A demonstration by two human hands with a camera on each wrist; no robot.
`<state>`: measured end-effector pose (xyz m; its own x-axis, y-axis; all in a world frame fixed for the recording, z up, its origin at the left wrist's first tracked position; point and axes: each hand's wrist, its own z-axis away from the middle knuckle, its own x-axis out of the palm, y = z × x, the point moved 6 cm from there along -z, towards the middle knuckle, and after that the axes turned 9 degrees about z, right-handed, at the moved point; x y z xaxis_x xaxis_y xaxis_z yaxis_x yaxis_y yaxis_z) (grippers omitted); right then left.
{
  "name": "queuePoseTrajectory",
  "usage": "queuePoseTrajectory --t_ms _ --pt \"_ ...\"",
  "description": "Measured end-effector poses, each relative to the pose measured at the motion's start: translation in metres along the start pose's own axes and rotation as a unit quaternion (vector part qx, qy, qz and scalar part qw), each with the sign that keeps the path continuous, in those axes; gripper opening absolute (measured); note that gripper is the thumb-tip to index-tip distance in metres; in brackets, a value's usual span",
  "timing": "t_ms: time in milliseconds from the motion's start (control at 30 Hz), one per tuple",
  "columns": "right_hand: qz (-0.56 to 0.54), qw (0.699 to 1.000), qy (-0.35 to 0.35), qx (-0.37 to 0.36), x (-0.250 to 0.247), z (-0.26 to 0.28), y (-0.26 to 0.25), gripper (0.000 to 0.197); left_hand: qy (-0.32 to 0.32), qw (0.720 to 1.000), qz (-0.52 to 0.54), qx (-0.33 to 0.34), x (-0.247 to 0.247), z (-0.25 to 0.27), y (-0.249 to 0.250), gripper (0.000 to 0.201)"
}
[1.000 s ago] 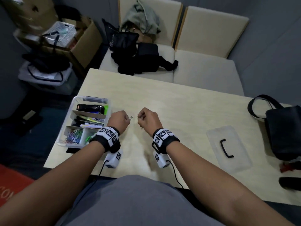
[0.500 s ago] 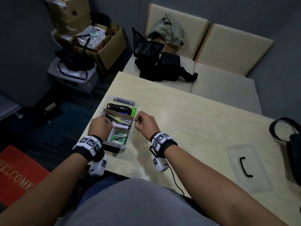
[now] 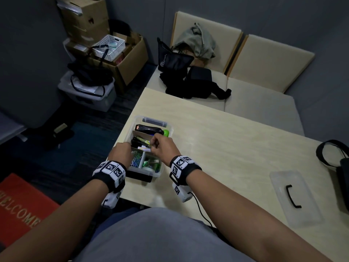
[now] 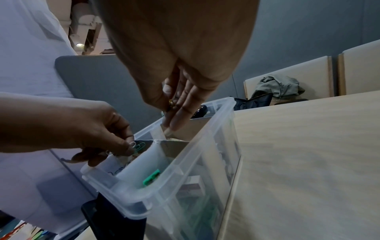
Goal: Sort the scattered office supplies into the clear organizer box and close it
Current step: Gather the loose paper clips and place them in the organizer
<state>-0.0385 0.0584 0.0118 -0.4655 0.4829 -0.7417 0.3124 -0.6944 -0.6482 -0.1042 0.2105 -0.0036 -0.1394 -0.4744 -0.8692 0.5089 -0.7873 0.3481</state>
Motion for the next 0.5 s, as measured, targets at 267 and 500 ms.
queuePoseTrajectory --t_ms 267,500 --pt "0.037 0.999 -0.026 -0.011 0.019 -0.01 -0.021 0.014 0.024 0.999 0.003 0.046 -0.009 -0.012 -0.002 0.008" --pt "0.067 0.995 -0.066 -0.019 0.034 -0.016 -0.037 0.013 0.073 0.994 -0.003 0.079 -0.026 -0.025 0.001 0.023"
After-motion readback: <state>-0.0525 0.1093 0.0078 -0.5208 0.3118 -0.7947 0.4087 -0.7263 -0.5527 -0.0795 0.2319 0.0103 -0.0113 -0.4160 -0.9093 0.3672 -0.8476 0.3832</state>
